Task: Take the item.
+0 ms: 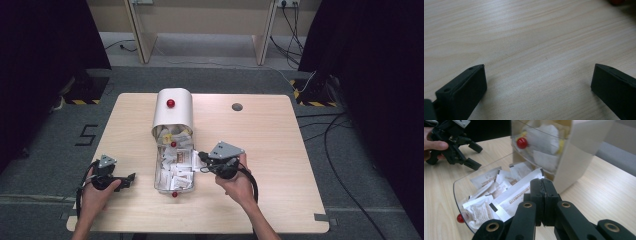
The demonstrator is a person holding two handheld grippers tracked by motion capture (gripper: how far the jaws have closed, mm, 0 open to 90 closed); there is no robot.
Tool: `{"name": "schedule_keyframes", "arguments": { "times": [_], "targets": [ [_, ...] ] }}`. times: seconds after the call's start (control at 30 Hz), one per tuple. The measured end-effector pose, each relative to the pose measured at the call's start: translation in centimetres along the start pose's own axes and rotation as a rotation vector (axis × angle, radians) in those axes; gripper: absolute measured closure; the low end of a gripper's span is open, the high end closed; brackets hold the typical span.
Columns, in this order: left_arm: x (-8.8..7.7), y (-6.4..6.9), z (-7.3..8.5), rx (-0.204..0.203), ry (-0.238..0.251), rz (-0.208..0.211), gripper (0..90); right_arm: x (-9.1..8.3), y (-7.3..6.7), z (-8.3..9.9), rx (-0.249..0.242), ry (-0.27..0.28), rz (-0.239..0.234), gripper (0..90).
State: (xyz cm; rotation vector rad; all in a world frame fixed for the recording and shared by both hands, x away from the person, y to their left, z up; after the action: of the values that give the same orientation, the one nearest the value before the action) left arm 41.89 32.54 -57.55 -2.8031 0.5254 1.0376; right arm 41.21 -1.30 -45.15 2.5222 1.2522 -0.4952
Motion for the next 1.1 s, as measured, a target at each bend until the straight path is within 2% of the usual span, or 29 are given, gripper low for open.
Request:
{"name": "schedule_keyframes", "arguments": {
  "times": [0.2, 0.4, 0.7, 1.1],
  "targets": [
    [0.0, 0.0, 0.0, 0.000, 0.000, 0.000, 0.0, -1.6, 1.6, 1.0, 0.030, 0.009, 0.038, 89.5],
    [0.0, 0.0, 0.0, 0.000, 0.000, 0.000, 0.0, -2.8, 2.9, 1.2, 0.050, 0.023, 0.068, 89.5],
    [0.0, 0.0, 0.0, 0.000, 0.000, 0.000, 0.0, -2.8, 3.6, 2.0, 0.060, 0.013, 0.083, 89.5],
    [0.0, 0.0, 0.0, 0.000, 0.000, 0.000, 0.0, -3.5, 5.5, 2.9, 0.091, 0.011, 0.125, 89.5]
  ]
}}
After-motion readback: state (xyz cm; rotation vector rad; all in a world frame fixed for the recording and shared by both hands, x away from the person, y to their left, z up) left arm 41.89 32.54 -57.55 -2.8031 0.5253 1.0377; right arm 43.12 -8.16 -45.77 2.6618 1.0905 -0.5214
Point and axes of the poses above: each handheld gripper's, and its own axes: x roughly forward along the jaws, z roughly out of its underside, y roughly to its right, the point moved 7 cm from there along x, roughly forward along the jaws, and after that the axes turned 3 degrees about y, right-handed, at the moved point
